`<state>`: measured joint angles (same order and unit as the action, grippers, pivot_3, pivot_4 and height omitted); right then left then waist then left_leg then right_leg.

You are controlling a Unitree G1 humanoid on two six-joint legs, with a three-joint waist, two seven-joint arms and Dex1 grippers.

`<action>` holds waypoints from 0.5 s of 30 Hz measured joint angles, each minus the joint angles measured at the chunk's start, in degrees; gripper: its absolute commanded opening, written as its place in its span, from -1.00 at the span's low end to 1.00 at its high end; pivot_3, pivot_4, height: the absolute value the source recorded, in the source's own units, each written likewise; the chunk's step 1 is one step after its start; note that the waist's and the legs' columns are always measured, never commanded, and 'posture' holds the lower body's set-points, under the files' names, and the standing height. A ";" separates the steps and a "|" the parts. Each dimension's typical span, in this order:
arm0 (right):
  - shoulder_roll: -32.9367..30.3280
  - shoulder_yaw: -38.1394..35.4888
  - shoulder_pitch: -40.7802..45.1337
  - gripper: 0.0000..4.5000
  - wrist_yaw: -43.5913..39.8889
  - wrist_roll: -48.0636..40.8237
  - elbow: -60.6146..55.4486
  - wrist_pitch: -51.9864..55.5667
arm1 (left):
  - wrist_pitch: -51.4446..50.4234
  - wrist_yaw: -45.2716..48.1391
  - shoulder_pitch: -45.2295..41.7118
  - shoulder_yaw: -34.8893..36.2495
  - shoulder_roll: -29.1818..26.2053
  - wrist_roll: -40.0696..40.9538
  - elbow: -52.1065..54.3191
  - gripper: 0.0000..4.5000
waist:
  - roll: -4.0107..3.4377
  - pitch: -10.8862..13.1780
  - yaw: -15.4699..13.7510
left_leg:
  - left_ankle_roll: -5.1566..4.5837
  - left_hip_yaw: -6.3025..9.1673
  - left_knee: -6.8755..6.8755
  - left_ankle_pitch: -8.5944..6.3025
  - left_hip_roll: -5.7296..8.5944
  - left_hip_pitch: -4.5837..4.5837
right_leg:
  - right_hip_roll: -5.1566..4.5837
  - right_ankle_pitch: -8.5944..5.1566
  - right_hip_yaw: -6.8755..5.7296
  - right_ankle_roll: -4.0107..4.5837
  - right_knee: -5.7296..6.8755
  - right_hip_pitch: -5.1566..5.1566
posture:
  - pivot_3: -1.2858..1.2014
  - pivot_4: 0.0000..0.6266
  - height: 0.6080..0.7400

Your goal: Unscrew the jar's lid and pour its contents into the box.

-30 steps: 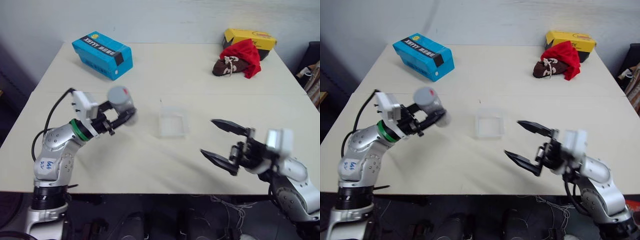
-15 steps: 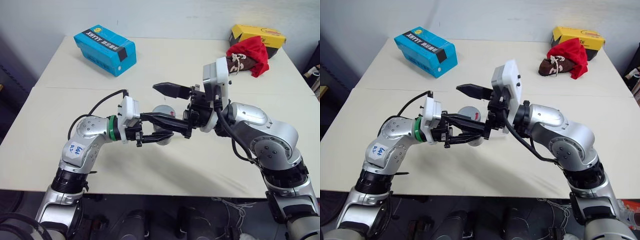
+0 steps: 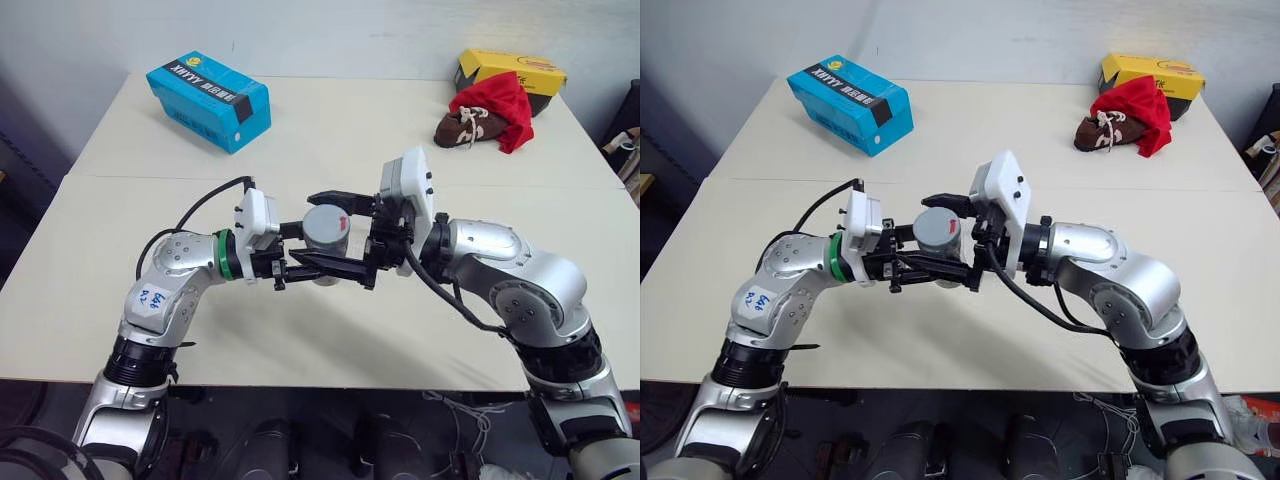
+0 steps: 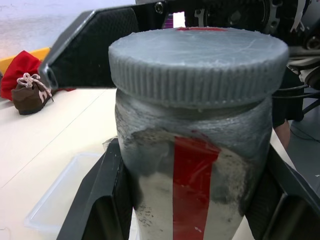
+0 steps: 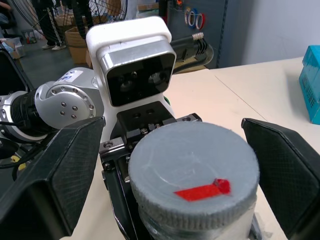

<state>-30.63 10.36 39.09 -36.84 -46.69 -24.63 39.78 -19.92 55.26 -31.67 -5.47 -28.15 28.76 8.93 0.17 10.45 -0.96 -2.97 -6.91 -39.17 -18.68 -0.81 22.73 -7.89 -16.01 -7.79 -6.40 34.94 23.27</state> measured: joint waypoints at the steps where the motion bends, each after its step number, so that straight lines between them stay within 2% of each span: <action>1: 0.19 -0.15 -0.01 0.74 -0.08 0.60 0.06 -0.07 | 0.00 0.13 0.00 0.00 0.00 0.00 0.02 0.03 | 0.00 0.00 0.03 | 0.00 0.00 0.00 0.00 0.00 0.00 | 0.00 0.00 0.00 0.00 0.00 0.00 | 0.03 -0.52 1.00; 5: 0.68 -1.28 -0.01 0.15 -0.99 2.14 0.13 -0.93 | 0.00 0.57 -0.01 0.01 0.02 0.03 0.01 0.03 | 0.00 0.00 0.10 | 0.00 0.00 0.00 0.00 0.00 0.00 | 0.01 0.00 0.00 0.00 0.00 0.00 | 0.03 -0.52 1.00; 11: 1.21 -1.58 -0.01 0.14 -2.50 3.25 0.45 -0.95 | 0.15 1.11 -0.01 0.01 0.01 -0.03 -0.18 0.03 | 0.00 0.00 0.30 | 0.01 0.00 0.00 0.00 0.00 0.00 | 0.02 0.00 0.00 0.00 0.01 0.00 | 0.03 -0.52 1.00; 15: 0.68 -1.82 0.66 0.14 -8.33 3.38 2.55 -1.36 | 1.07 4.02 -0.01 -0.15 -0.01 -0.03 -0.96 0.03 | 0.00 0.00 0.33 | 0.01 -0.02 0.00 0.00 0.00 0.00 | 0.04 0.00 0.01 0.00 0.00 0.01 | 0.03 -0.52 1.00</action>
<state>-29.95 8.54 39.76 -45.17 -43.30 -22.09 38.43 -18.86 59.28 -31.69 -5.62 -28.16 28.73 7.97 0.17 10.45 -0.63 -2.96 -6.93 -39.17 -18.67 -0.81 22.73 -7.86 -16.01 -7.78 -6.40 34.94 23.28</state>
